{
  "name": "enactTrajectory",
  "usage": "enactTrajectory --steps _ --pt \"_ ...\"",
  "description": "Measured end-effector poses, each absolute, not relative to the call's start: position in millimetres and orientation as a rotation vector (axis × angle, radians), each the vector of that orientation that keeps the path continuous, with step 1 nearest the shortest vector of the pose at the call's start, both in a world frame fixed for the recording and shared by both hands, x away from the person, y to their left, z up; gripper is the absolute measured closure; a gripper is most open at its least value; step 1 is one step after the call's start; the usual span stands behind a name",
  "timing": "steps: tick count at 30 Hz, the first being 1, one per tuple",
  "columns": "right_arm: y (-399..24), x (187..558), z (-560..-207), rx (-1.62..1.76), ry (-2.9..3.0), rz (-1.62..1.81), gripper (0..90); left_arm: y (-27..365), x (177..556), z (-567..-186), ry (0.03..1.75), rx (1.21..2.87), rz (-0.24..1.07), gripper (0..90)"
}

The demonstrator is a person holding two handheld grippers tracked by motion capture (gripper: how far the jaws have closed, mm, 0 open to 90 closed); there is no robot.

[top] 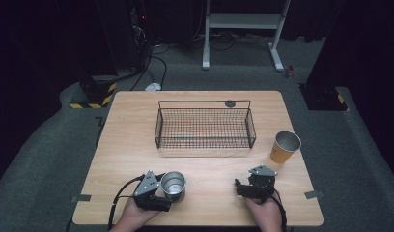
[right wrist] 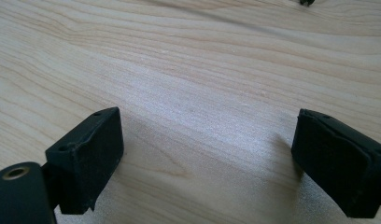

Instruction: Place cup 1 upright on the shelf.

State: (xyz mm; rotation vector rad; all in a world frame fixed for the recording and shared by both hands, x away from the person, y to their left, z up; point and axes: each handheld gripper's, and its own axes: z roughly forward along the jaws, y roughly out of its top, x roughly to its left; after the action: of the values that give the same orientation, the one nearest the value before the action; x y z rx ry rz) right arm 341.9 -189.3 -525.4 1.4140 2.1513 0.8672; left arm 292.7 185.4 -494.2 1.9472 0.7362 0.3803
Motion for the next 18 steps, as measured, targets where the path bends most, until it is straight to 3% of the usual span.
enactTrajectory --steps 18 --pt "-189 342 -525 1.411 2.152 0.867 9.0 199 315 -497 0.843 1.893 0.467 17.5"
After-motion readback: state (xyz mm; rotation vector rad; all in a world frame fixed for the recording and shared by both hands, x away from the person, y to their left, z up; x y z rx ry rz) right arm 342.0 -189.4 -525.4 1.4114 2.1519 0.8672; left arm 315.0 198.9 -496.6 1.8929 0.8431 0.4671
